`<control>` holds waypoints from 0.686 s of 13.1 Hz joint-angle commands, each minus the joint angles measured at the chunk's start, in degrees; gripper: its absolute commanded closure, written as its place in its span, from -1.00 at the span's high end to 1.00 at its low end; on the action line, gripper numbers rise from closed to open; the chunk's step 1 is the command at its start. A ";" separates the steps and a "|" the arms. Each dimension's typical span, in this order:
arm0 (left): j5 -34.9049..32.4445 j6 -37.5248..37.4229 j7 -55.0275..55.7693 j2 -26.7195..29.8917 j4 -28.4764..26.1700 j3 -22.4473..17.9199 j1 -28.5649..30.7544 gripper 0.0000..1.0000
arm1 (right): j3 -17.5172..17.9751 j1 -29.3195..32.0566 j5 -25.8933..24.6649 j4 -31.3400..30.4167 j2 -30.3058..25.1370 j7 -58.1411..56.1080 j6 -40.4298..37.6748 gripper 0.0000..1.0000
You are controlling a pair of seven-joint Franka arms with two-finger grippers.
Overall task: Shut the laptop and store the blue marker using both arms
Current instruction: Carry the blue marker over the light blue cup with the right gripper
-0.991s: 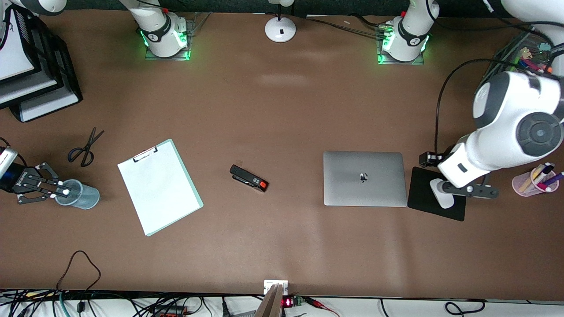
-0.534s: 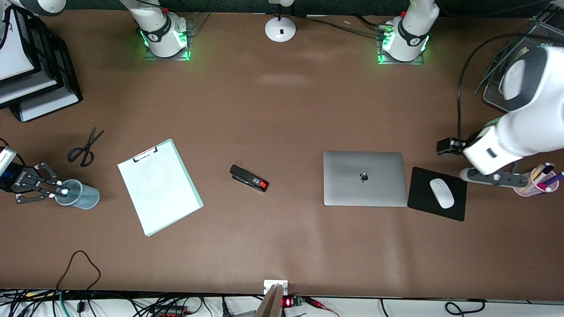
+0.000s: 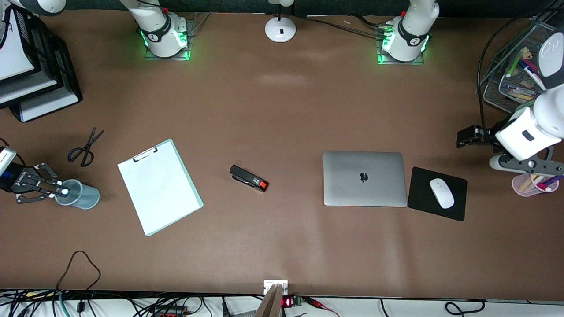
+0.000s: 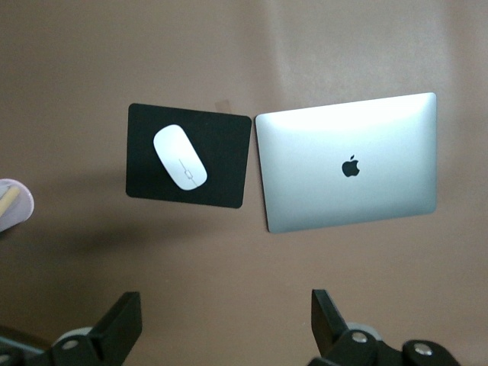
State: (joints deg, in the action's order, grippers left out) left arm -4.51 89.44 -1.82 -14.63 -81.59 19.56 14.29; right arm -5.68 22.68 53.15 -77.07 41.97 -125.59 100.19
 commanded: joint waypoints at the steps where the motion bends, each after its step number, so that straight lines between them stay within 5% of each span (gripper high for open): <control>1: 0.73 -2.08 -1.78 1.71 0.29 0.57 1.71 0.97 | 0.84 1.05 1.25 1.57 0.84 -0.97 -1.22 -0.99; 5: 4.16 -1.73 -4.51 6.87 -2.77 -2.31 2.59 0.97 | 0.93 1.05 1.25 1.57 0.84 -1.06 -1.31 -0.99; 9: 5.30 6.60 -0.12 14.61 -12.78 -16.89 -9.42 1.00 | 0.93 1.32 1.25 1.57 0.92 -1.15 -1.66 -0.99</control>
State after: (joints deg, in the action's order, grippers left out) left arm -0.60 91.16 -3.74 -5.63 -86.57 9.19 10.77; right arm -5.55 22.76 53.19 -77.07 41.97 -125.78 99.97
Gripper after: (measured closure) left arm 0.000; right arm 0.815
